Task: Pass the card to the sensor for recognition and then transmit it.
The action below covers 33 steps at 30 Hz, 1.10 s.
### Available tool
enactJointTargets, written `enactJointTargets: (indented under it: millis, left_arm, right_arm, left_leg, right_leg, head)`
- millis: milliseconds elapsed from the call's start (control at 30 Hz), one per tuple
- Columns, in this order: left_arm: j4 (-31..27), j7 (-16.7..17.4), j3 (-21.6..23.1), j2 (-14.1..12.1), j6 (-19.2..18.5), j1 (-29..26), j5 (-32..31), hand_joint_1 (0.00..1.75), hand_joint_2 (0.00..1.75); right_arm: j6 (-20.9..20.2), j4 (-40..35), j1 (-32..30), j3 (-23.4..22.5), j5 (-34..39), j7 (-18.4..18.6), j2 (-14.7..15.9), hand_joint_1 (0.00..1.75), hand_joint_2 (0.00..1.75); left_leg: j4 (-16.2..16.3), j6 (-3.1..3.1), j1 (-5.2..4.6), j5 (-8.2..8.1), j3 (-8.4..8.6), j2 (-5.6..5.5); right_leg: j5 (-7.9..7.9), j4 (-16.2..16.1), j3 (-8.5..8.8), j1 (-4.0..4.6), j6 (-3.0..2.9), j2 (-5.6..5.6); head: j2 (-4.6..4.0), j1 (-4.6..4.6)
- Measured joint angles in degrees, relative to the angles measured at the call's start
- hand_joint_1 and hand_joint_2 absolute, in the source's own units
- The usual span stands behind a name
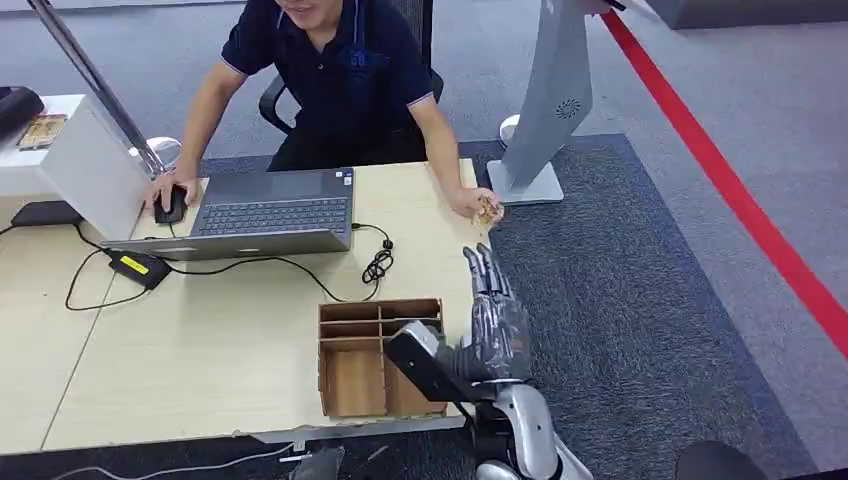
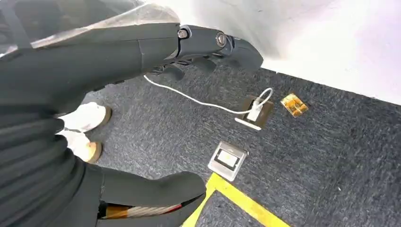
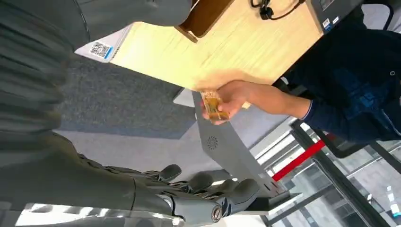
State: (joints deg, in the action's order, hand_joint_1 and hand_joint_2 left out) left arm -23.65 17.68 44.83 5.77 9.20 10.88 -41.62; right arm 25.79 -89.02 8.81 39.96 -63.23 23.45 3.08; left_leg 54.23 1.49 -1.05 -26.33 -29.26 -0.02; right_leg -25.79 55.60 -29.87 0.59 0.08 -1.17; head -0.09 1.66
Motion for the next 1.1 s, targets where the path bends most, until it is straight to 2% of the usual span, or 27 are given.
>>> enactJointTargets:
  millis: [500,1100]
  left_arm:
    - [0.0,-0.8,0.0,0.3,-1.4,0.6,-0.8,0.0,1.75]
    - [0.0,-0.8,0.0,0.7,-2.8,1.2,-1.6,0.0,1.75]
  right_arm:
    - [2.8,7.8,2.1,1.4,2.8,-2.5,-2.1,0.0,1.75]
    - [3.3,16.0,5.6,1.9,5.0,-3.6,-5.3,0.0,1.75]
  left_leg:
    - [0.0,0.0,0.0,0.0,-0.01,0.0]
    - [0.0,-0.01,0.0,0.01,0.0,0.0]
  right_leg:
    - [0.0,0.0,0.0,0.0,0.0,0.0]
    - [0.0,0.0,0.0,0.0,0.0,0.0]
  head:
    - [0.0,0.02]
    - [0.0,0.02]
